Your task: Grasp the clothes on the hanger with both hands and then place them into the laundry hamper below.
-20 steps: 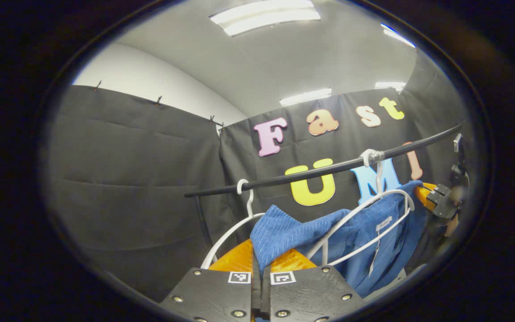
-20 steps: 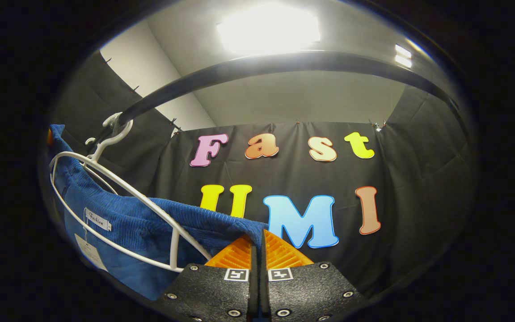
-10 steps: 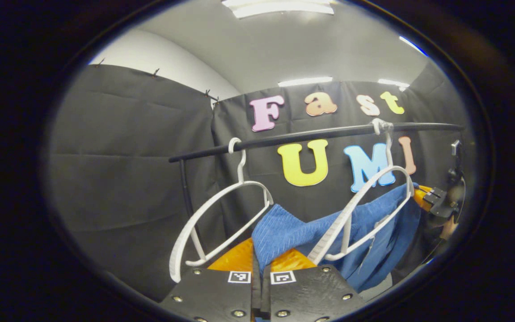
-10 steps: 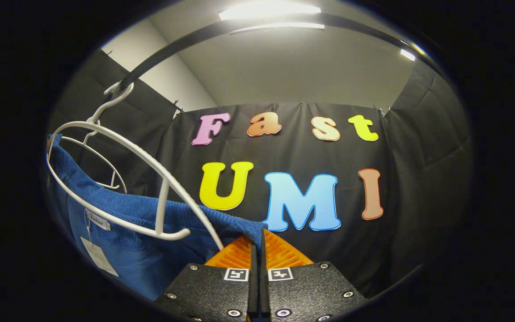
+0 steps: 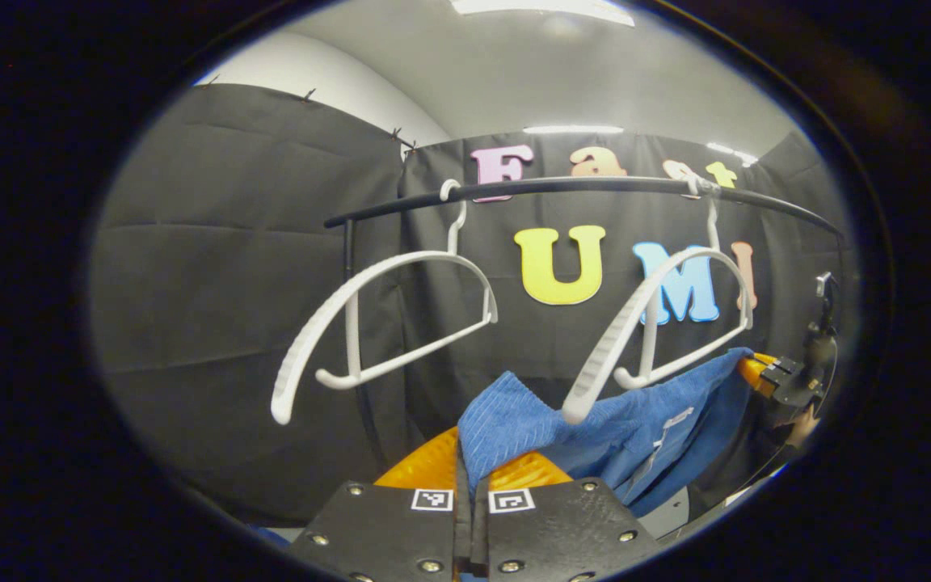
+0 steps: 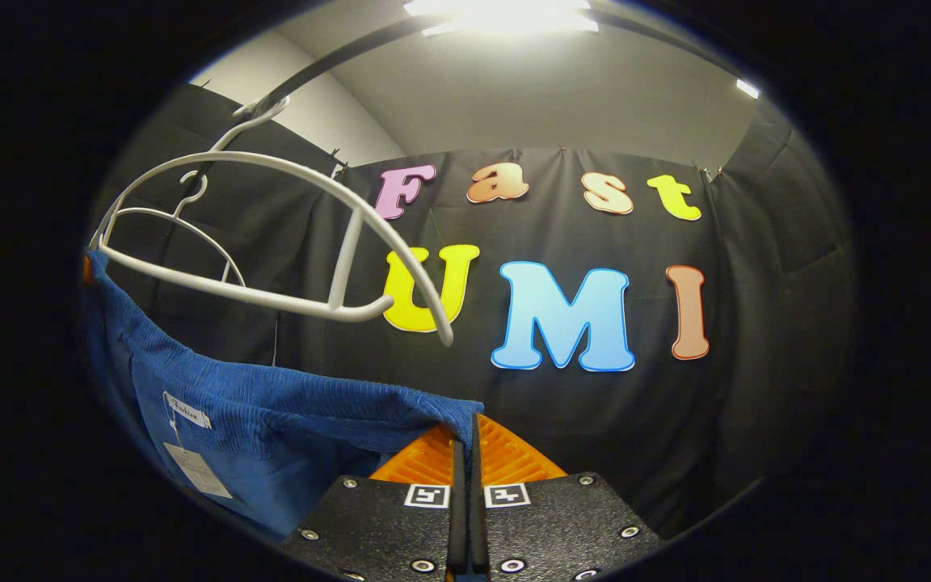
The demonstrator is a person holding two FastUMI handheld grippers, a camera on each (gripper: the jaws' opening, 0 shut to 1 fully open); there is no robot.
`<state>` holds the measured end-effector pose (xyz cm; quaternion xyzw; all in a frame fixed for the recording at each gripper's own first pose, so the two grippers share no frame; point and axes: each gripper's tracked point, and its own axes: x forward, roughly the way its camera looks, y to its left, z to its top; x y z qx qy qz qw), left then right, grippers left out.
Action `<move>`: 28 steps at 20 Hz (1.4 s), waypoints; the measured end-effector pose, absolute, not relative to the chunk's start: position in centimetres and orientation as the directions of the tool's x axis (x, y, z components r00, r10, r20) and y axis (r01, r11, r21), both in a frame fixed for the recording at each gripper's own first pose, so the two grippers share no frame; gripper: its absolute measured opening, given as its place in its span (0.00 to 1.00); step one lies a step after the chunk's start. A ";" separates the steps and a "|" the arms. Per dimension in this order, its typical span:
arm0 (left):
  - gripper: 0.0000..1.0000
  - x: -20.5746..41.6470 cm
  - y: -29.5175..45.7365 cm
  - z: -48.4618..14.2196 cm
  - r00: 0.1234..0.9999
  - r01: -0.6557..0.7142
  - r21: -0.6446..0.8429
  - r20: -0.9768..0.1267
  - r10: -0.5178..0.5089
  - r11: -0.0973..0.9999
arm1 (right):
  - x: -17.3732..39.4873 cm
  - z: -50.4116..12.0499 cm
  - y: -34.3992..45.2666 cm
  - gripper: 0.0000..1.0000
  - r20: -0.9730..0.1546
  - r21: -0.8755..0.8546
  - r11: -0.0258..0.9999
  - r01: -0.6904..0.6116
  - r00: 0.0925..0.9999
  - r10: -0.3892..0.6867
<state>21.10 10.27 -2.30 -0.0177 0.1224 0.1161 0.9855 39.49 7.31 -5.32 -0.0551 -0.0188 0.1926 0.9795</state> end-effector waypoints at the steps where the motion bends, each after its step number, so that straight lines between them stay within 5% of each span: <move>1: 0.01 20.6 10.3 -2.9 0.941 -0.232 -0.005 -0.252 0.224 0.973 | 38.9 -5.8 7.4 0.01 0.005 -0.117 0.918 -0.380 0.924 0.383; 7: 0.06 17.7 8.7 -3.5 0.955 -0.179 -0.055 -0.252 0.160 0.982 | 33.6 -4.7 7.5 0.01 -0.010 -0.091 0.916 -0.390 0.921 0.390; 18: 0.01 13.4 4.1 1.7 0.992 0.019 -0.136 -0.121 -0.036 0.990 | 21.3 1.6 9.0 0.01 0.067 -0.072 0.910 -0.408 0.909 0.413; 28: 0.01 7.6 -1.3 0.0 0.974 0.196 -0.145 -0.086 -0.209 0.970 | 10.9 1.2 12.1 0.01 0.011 -0.013 0.901 -0.435 0.900 0.435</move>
